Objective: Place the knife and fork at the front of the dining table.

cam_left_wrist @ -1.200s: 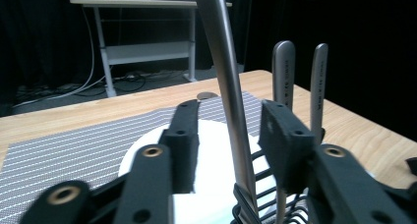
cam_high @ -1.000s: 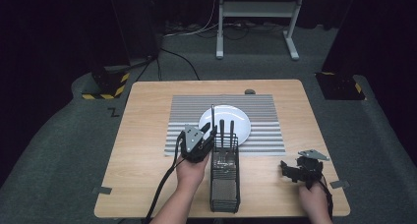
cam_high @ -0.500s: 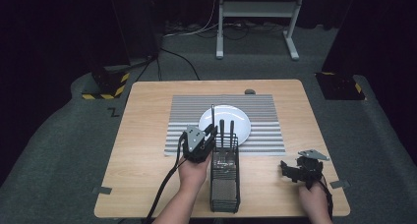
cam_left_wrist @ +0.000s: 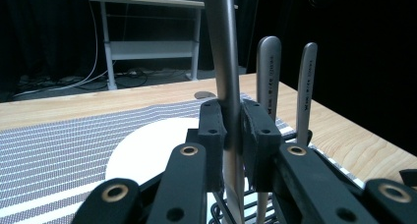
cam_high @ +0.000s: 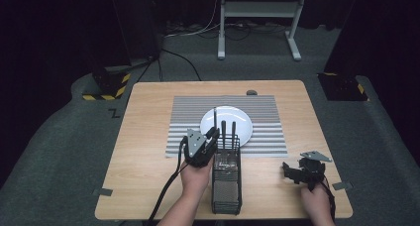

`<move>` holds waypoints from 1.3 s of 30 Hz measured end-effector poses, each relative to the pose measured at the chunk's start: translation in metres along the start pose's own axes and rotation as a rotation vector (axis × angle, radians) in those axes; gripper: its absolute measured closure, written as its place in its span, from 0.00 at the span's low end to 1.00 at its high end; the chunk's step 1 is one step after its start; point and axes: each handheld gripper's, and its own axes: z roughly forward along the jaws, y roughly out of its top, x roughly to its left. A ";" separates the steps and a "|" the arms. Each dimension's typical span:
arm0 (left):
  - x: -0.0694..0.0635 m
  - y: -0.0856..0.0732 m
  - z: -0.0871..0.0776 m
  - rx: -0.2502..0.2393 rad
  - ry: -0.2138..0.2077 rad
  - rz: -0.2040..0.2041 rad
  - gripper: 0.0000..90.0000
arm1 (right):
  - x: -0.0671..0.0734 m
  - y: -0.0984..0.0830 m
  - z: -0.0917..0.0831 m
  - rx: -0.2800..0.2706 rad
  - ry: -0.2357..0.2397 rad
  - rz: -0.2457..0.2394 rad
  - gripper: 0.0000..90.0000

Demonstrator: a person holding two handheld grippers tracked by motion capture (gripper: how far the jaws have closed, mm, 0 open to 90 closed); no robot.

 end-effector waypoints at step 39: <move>-0.020 0.001 -0.018 -0.077 0.019 -0.007 0.91 | 0.000 0.000 0.000 -0.002 -0.001 -0.005 0.11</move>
